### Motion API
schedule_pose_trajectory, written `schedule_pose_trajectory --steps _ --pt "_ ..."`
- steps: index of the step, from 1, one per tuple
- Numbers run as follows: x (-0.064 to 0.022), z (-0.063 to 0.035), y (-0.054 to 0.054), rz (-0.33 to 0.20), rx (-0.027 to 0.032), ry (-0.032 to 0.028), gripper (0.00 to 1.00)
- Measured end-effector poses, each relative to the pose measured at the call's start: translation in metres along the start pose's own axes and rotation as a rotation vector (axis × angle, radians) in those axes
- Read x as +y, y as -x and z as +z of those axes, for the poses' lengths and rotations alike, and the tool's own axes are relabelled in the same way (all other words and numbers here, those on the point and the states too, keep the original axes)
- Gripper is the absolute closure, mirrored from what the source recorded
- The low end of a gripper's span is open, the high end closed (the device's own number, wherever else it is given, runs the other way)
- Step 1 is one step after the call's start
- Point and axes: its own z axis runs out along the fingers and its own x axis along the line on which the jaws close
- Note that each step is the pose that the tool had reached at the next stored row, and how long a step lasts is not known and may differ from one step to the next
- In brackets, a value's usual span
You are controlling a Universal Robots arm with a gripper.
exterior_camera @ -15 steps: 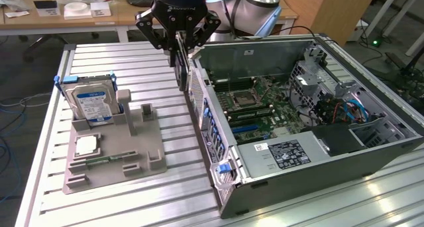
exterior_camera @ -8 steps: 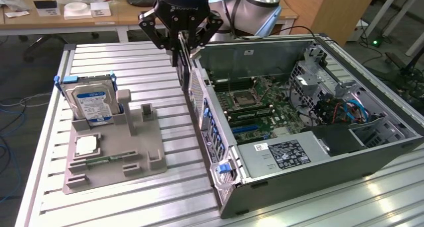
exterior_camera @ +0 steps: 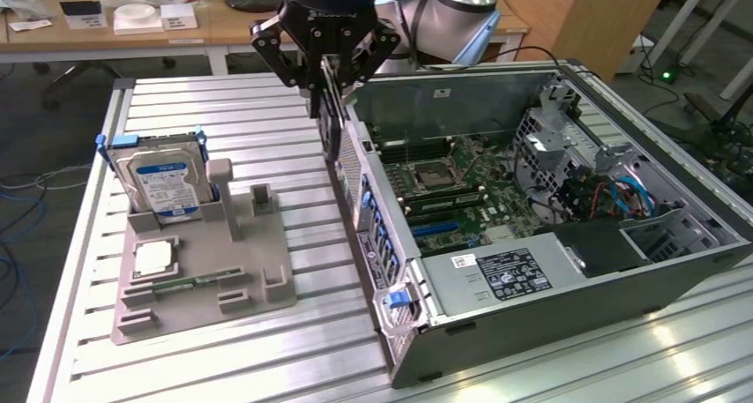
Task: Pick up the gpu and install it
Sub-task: 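Pick up the gpu and move the gpu toward the slot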
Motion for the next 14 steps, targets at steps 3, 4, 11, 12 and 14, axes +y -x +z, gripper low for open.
schedule_pose_trajectory --steps 3,4,11,12,14 --pt "0.0 0.0 0.0015 0.0 0.0 0.0 0.72" --pt "0.0 -0.0001 0.0021 0.0 0.0001 -0.0001 0.72" --pt "0.0 -0.0001 0.0061 0.0 0.0001 -0.0001 0.72" --pt "0.0 -0.0001 0.0068 0.0 0.0001 -0.0001 0.72" --pt "0.0 -0.0001 0.008 0.0 0.0001 -0.0001 0.72"
